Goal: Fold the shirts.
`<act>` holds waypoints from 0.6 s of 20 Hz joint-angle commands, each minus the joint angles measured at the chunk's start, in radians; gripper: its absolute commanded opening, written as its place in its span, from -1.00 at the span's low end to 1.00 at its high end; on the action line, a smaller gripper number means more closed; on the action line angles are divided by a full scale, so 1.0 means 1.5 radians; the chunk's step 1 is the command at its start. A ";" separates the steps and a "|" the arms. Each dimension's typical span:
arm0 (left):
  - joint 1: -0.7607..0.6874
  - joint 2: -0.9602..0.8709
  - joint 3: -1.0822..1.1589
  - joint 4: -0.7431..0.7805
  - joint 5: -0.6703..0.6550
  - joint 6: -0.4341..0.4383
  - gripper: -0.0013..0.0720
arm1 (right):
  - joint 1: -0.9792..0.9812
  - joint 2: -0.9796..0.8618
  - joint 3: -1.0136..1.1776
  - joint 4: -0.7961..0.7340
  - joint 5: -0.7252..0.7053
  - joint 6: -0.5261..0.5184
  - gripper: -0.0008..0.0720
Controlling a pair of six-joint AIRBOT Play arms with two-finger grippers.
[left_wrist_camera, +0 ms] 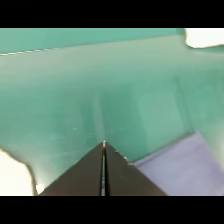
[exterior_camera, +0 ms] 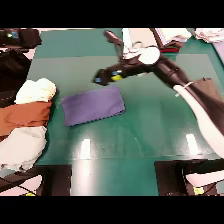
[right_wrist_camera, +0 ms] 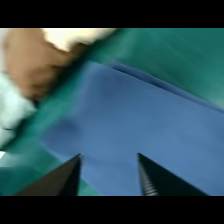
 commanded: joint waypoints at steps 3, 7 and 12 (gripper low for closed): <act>-0.083 -0.024 0.000 0.004 0.018 0.015 -0.90 | -0.197 -0.011 -0.165 -0.043 0.098 0.048 0.75; -0.112 -0.042 0.000 0.004 0.025 0.015 -0.90 | -0.206 -0.102 -0.185 0.074 0.095 0.040 0.74; -0.112 -0.050 0.000 0.001 0.025 0.015 -0.90 | -0.106 -0.217 -0.076 0.114 0.086 0.025 0.74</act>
